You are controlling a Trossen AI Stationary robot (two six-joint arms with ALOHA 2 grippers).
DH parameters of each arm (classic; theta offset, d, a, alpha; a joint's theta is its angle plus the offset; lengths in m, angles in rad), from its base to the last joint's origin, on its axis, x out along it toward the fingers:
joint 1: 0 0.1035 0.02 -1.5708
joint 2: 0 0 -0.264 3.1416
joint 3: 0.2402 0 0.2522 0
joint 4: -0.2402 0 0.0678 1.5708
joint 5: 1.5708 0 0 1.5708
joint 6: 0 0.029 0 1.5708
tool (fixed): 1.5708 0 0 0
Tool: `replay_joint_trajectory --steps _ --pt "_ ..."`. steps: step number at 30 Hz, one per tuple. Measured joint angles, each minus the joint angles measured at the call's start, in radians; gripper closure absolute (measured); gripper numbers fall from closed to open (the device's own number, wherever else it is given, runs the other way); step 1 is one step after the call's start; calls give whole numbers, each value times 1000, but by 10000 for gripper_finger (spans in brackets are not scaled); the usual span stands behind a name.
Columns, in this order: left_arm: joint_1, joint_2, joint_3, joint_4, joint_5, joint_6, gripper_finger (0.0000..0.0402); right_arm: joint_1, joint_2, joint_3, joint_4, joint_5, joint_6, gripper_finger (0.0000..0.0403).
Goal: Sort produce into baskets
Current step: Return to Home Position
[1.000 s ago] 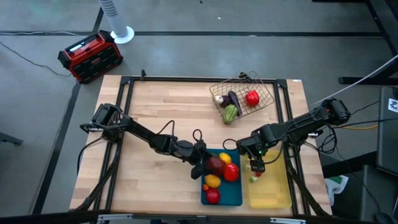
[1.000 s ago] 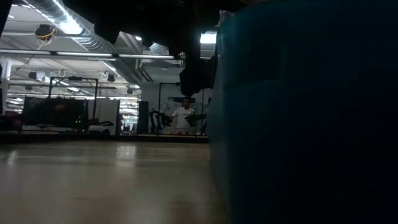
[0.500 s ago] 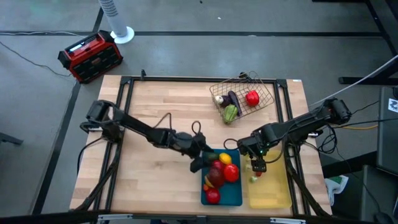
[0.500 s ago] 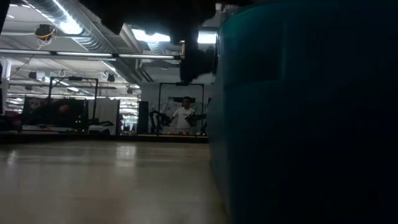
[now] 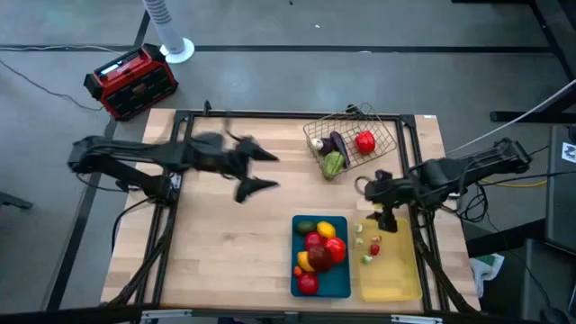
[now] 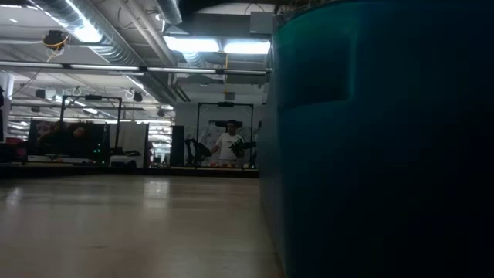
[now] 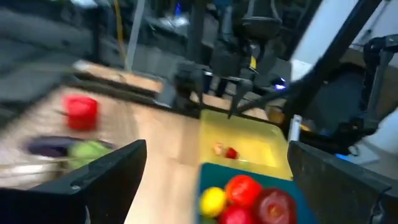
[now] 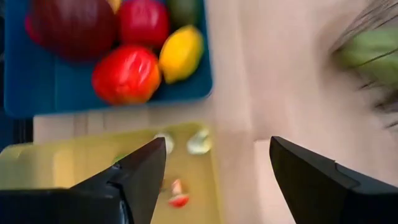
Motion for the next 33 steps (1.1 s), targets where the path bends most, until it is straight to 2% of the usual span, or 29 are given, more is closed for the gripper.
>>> replay_joint_trajectory --steps 7,10,14,17,21,26,33 --pt "48 -320 0 -273 -141 144 15 0 -170 0 13 147 0 118" --pt "50 -429 -12 -383 -157 172 15 0 -204 0 24 233 -9 118" --pt "49 -566 -116 -390 -158 168 15 0 -234 0 24 371 -76 121" --pt "49 -669 -234 -373 -162 148 15 0 -244 0 24 430 -87 137" --pt "49 -813 -418 -273 -163 91 15 0 -248 0 30 433 -88 179" --pt "49 -977 -611 -199 -164 58 15 0 -249 -9 48 436 -89 252" --pt "49 -1145 -789 -99 -162 70 15 0 -300 -190 298 431 -136 366"
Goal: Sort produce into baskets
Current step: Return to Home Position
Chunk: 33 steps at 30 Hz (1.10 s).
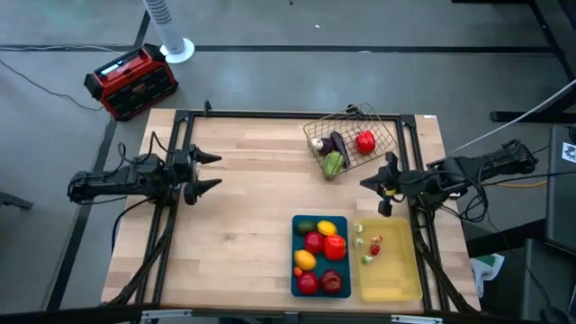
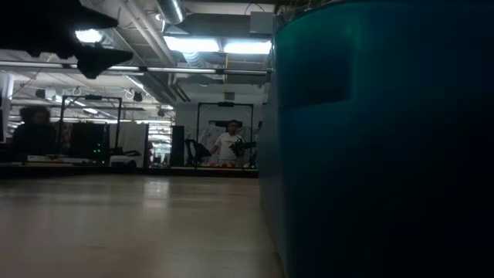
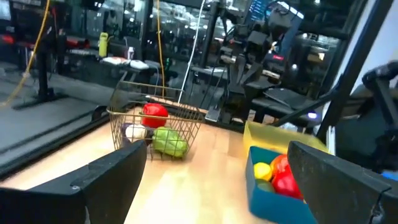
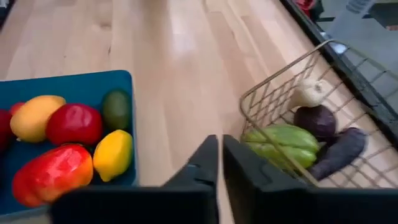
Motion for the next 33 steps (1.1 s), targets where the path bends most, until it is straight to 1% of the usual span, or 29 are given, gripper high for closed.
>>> replay_joint_trajectory --steps 1,3,7,10,13,16,18,20,24,27,29,33 --pt "0 -15 -15 1 2 21 15 0 -13 -32 32 -5 -1 382" --pt "0 -43 -46 0 8 66 15 0 -41 -90 123 -8 -5 396" --pt "0 -56 -94 15 8 111 15 -1 -121 -220 355 -16 -66 380" --pt "0 -54 -139 75 9 130 15 -14 -173 -319 542 -45 -127 376" --pt "0 -56 -168 110 9 164 15 -64 -199 -400 685 -105 -154 382" --pt "1 -55 -192 148 12 190 15 -146 -197 -456 781 -179 -155 397" --pt "1 -54 -192 153 11 210 15 -214 -192 -482 828 -245 -168 399" --pt "1 -54 -192 153 12 227 15 -285 -187 -493 856 -326 -183 395" --pt "1 -53 -192 147 12 236 15 -423 -187 -494 853 -486 -185 394" --pt "1 -53 -192 147 12 232 15 -490 -190 -494 831 -592 -200 400" --pt "1 -53 -192 147 12 228 15 -517 -202 -494 796 -633 -205 400" --pt "1 -53 -192 147 12 227 15 -538 -217 -493 726 -636 -206 394"
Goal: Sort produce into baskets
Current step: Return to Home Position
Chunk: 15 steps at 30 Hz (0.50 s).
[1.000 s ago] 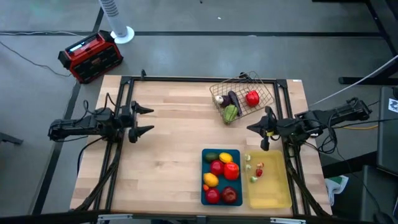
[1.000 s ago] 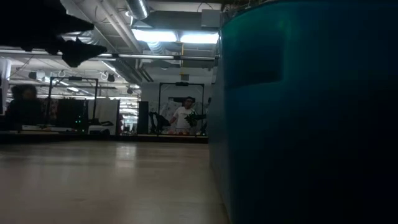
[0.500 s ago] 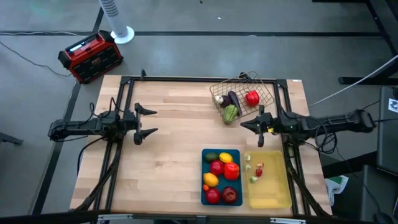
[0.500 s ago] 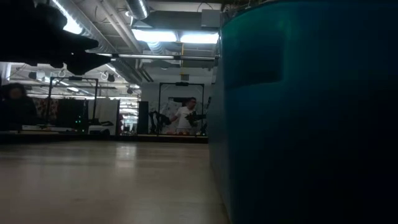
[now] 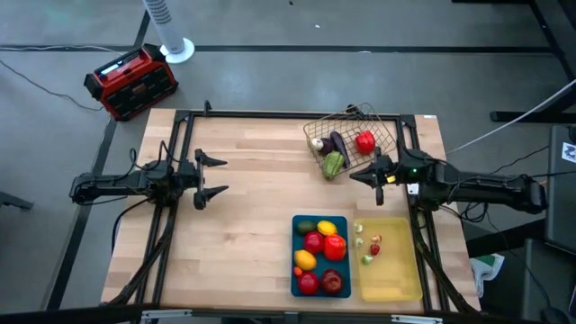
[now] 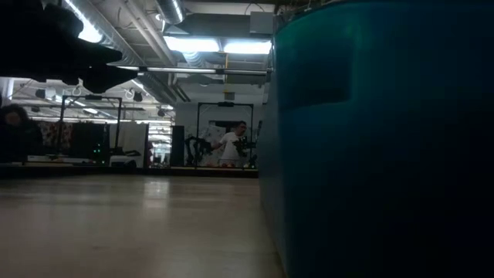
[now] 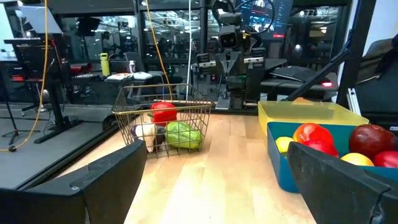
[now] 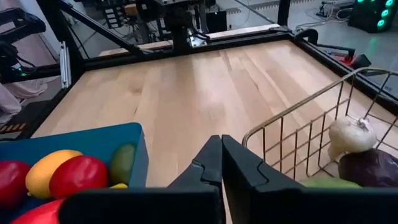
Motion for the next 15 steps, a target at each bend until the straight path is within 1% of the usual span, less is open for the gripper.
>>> replay_joint_trajectory --steps 11,15 --pt "0 0 1 -1 0 -7 15 1 -6 -3 20 0 -65 398" --pt "0 0 1 -1 0 -9 15 2 -30 -93 113 -1 -50 398"
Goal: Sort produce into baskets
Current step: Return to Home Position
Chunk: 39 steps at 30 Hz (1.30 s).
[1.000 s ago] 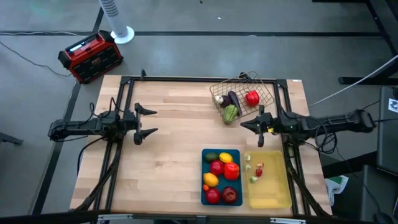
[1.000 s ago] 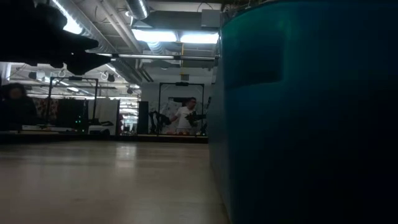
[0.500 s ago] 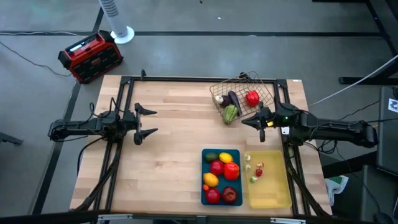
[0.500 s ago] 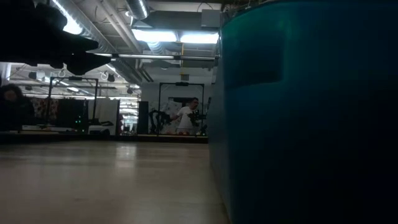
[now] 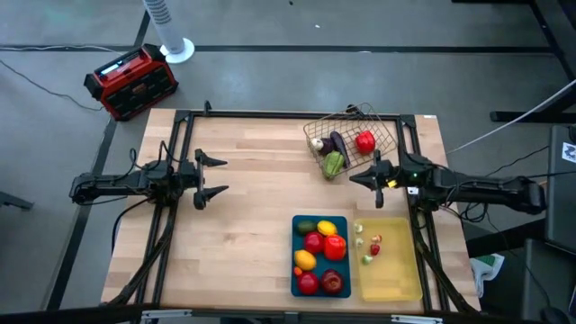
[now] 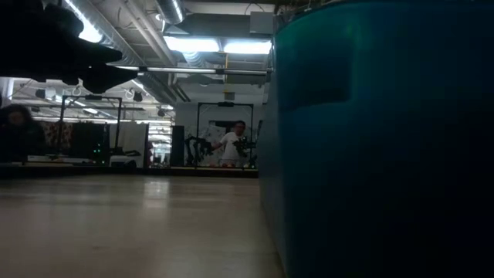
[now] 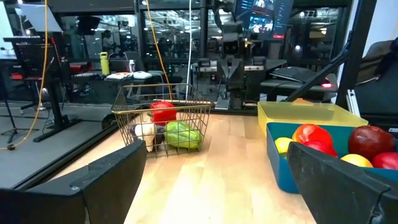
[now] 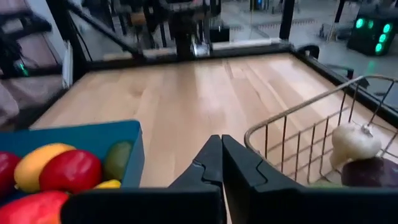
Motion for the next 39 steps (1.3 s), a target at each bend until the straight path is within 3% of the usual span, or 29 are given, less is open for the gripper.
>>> replay_joint_trajectory --steps 4,8,20,33,39 --pt "0 0 0 0 0 -1 15 0 -55 -100 129 1 32 398" --pt "0 0 0 0 -1 -3 15 0 -147 -143 123 1 35 398" --pt "0 0 1 0 -1 -13 15 0 -513 -147 -194 52 32 398" --pt "2 0 1 0 -9 -6 15 0 -509 -149 -209 90 24 397" --pt "2 0 1 1 -9 -3 15 0 -503 -151 -219 175 24 397"
